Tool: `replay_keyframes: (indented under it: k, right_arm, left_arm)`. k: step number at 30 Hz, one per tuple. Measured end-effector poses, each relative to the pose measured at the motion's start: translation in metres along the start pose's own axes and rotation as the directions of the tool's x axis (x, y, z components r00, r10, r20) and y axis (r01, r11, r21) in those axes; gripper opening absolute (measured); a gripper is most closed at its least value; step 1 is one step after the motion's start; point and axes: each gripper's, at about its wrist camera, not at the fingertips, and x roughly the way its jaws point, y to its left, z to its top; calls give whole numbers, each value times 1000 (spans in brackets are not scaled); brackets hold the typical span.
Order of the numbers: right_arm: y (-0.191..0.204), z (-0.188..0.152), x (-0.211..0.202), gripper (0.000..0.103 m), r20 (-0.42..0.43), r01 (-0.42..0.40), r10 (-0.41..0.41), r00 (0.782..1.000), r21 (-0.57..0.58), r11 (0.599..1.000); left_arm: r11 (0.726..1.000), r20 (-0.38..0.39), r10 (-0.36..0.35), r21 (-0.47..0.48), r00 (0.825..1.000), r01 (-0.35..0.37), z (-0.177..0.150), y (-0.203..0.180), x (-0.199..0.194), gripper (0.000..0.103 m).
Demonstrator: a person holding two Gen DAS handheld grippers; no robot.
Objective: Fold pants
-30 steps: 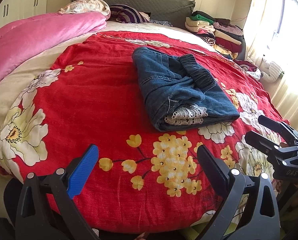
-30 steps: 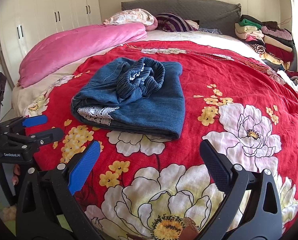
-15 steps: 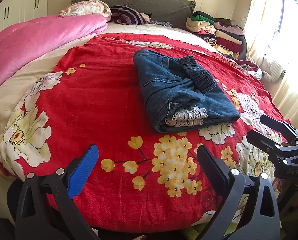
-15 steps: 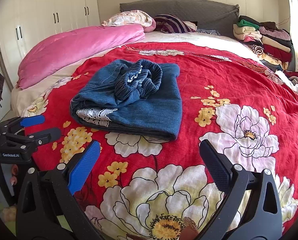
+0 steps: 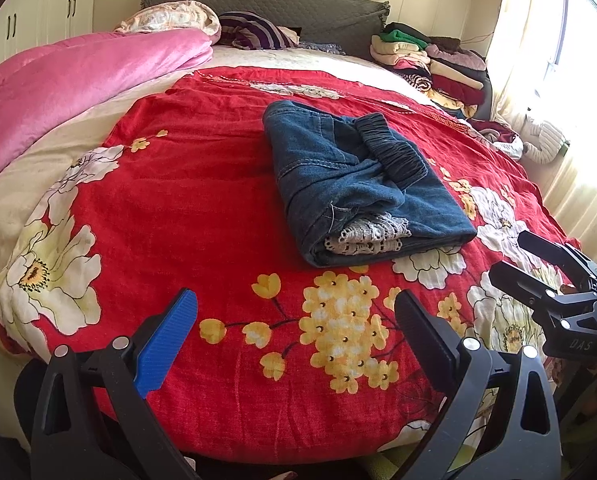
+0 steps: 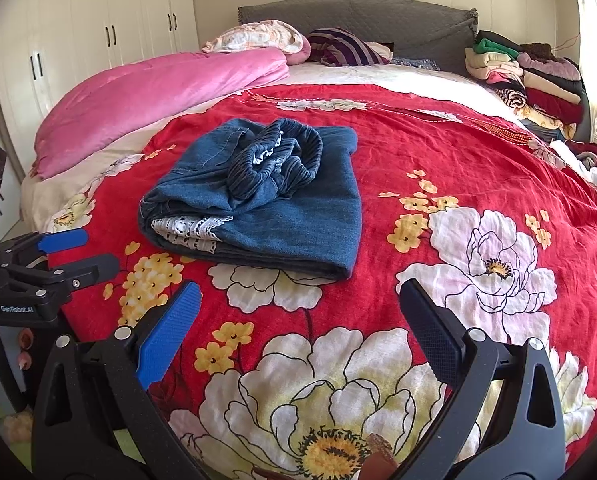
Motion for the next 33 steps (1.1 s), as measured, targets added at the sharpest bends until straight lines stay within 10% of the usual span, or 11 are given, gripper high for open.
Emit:
replay_keyframes:
  k: [33]
  right_arm:
    - [-3, -1, -3, 94, 7, 3, -3, 1000, 5, 1000]
  left_arm:
    - [1000, -6, 8, -8, 1000, -8, 1, 2, 0, 99]
